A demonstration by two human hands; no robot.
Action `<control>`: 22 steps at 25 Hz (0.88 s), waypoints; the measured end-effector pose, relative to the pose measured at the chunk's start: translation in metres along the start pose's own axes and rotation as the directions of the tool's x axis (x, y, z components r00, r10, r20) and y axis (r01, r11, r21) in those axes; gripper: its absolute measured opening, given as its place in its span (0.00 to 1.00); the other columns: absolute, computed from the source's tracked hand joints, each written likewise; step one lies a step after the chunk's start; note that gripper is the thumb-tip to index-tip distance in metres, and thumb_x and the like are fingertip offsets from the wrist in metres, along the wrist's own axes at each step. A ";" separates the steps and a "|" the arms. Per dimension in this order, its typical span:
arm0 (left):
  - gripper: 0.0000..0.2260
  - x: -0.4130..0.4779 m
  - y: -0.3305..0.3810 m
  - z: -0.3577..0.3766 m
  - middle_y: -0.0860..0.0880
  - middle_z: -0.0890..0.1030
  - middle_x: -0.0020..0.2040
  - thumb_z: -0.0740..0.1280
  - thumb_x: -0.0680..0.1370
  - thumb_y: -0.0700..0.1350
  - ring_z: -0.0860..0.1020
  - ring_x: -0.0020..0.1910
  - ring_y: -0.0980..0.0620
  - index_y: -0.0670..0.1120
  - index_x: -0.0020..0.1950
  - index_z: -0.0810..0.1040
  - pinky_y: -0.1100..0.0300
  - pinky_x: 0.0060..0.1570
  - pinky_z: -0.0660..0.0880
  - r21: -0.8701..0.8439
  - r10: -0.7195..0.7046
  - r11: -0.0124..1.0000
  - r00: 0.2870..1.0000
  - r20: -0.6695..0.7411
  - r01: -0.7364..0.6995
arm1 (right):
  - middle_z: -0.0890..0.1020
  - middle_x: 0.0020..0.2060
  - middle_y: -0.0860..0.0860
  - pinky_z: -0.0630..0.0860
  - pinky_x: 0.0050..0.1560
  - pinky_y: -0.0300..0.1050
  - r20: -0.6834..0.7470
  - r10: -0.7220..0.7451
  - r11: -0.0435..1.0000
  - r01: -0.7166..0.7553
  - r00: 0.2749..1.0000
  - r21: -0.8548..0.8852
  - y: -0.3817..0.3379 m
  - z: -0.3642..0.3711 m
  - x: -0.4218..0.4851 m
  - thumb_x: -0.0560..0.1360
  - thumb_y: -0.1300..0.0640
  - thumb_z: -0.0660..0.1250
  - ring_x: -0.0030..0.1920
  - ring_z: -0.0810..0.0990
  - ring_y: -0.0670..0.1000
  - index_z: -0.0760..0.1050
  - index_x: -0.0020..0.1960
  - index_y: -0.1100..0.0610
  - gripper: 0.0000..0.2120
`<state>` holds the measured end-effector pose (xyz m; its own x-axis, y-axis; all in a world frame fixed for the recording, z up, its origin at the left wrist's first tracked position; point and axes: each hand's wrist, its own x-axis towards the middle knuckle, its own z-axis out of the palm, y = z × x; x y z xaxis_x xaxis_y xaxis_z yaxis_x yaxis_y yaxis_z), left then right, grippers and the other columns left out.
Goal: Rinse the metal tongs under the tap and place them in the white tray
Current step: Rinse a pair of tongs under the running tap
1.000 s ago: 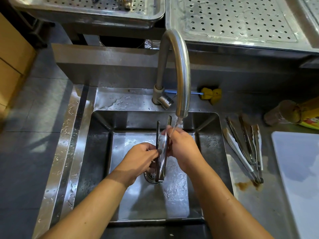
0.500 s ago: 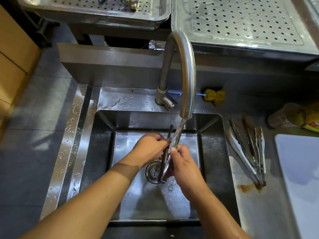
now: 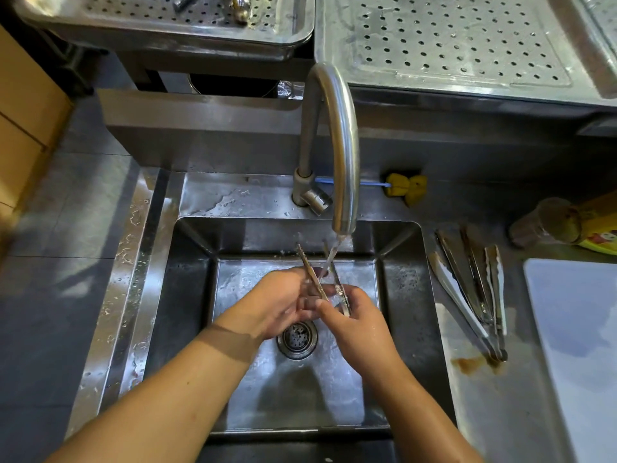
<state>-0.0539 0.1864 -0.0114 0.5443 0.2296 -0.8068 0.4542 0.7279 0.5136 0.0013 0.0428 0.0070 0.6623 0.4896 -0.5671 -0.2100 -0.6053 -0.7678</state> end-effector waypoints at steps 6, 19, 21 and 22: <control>0.34 -0.007 -0.017 0.003 0.45 0.89 0.50 0.81 0.70 0.57 0.88 0.48 0.49 0.44 0.69 0.74 0.53 0.45 0.83 0.147 0.105 0.984 0.994 -0.009 -0.103 | 0.81 0.45 0.49 0.79 0.47 0.54 -0.015 -0.148 0.927 0.133 0.989 -0.350 -0.006 0.007 0.004 0.77 0.53 0.69 0.43 0.79 0.51 0.73 0.59 0.47 0.12; 0.06 0.001 -0.018 0.012 0.48 0.88 0.41 0.74 0.79 0.49 0.87 0.40 0.52 0.48 0.49 0.83 0.61 0.38 0.81 0.211 0.157 0.964 0.986 0.052 -0.164 | 0.83 0.55 0.45 0.79 0.58 0.54 0.026 -0.197 0.937 0.196 0.980 -0.289 0.007 0.006 -0.014 0.85 0.43 0.55 0.56 0.82 0.46 0.72 0.66 0.42 0.13; 0.09 0.004 -0.015 0.012 0.47 0.89 0.44 0.70 0.81 0.52 0.87 0.40 0.50 0.48 0.51 0.85 0.57 0.39 0.82 0.169 0.146 0.976 0.989 -0.025 -0.139 | 0.84 0.53 0.44 0.80 0.56 0.48 0.014 -0.109 0.977 0.110 0.994 -0.182 0.008 0.004 -0.012 0.83 0.44 0.63 0.53 0.82 0.41 0.70 0.67 0.40 0.13; 0.11 0.004 -0.014 0.013 0.46 0.90 0.45 0.69 0.82 0.53 0.87 0.40 0.49 0.47 0.53 0.85 0.55 0.39 0.83 0.144 0.132 0.983 0.987 -0.087 -0.118 | 0.83 0.50 0.42 0.80 0.50 0.43 0.011 -0.060 0.989 0.061 0.998 -0.136 0.008 0.003 -0.011 0.80 0.45 0.68 0.49 0.82 0.38 0.71 0.64 0.39 0.14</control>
<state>-0.0489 0.1692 -0.0184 0.5357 0.3791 -0.7545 0.4831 0.5952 0.6421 -0.0096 0.0344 0.0062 0.6659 0.5320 -0.5230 -0.0696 -0.6537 -0.7535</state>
